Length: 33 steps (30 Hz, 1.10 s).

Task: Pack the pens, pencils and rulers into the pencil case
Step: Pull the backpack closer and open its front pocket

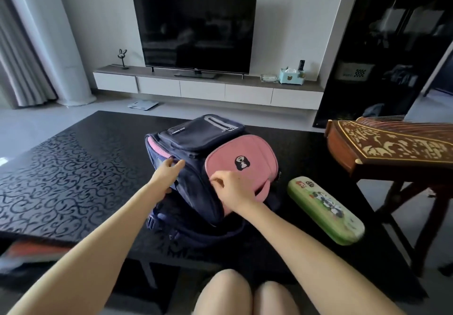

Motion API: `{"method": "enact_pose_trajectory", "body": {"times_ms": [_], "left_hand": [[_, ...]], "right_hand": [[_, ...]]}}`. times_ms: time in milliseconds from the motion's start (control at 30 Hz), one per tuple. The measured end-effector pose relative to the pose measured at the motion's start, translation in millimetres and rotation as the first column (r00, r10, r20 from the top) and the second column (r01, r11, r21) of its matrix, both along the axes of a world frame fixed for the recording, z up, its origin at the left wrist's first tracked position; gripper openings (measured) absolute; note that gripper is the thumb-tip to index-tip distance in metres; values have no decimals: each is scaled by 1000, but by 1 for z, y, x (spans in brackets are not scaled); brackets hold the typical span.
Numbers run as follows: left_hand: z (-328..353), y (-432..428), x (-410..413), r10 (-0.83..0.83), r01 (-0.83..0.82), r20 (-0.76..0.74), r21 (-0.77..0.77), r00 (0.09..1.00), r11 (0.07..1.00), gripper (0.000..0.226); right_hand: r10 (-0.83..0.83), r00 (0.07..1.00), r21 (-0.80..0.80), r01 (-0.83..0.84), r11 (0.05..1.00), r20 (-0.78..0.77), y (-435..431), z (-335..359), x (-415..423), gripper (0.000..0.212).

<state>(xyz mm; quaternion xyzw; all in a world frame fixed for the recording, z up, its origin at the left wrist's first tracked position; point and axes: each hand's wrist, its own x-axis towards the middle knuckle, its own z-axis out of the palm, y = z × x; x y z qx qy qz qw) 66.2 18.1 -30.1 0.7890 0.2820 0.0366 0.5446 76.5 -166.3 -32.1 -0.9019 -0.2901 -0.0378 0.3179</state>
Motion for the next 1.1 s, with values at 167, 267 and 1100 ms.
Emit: {"method": "enact_pose_trajectory", "body": {"times_ms": [167, 267, 1100], "left_hand": [[-5, -24, 0, -16, 14, 37, 54, 999, 998, 93], [-7, -40, 4, -20, 20, 4, 17, 1000, 1000, 106], [5, -13, 1, -278, 212, -11, 676, 961, 706, 61]], "right_hand": [[-351, 929, -93, 362, 927, 122, -53, 1, 55, 48], [-400, 911, -298, 412, 861, 103, -66, -7, 104, 71], [-213, 917, 159, 279, 947, -338, -138, 15, 95, 62]]}}
